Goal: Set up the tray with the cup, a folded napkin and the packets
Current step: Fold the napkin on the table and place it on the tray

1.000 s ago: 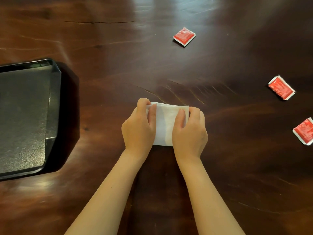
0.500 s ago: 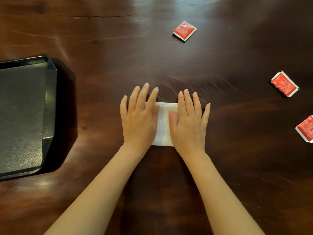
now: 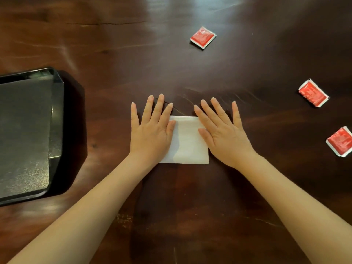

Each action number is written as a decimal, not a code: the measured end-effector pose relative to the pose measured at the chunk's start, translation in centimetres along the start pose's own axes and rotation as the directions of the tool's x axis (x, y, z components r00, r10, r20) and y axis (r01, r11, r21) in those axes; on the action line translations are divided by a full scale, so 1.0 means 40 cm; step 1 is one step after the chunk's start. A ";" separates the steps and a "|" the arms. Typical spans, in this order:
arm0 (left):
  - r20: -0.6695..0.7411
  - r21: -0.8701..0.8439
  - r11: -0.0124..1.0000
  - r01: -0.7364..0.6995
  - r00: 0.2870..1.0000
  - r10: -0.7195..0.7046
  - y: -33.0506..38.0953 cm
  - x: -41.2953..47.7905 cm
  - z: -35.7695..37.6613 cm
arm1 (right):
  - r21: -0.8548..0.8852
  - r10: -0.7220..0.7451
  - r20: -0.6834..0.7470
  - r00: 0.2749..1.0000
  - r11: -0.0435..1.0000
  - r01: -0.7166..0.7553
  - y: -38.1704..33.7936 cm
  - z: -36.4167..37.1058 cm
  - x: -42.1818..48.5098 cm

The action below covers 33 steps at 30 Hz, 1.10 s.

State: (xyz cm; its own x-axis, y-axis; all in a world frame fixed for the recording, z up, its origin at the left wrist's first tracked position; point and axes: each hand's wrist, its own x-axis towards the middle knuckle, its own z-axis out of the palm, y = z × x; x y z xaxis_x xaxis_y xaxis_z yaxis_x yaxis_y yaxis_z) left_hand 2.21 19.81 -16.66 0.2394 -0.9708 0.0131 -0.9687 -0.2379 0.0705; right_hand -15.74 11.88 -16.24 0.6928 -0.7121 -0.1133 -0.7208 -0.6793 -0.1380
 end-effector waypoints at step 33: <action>0.057 -0.212 0.971 0.107 0.994 -0.098 0.144 -0.069 -0.030 | 0.219 0.231 -0.062 0.971 0.952 -0.212 -0.166 0.030 -0.104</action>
State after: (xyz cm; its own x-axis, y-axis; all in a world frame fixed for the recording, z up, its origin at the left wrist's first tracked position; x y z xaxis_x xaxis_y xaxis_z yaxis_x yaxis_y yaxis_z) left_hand -3.93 21.14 -15.11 0.3287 -0.9431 -0.0505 -0.9015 -0.3292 0.2809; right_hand -13.80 19.56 -16.04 0.5053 -0.8591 -0.0809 -0.8288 -0.4570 -0.3229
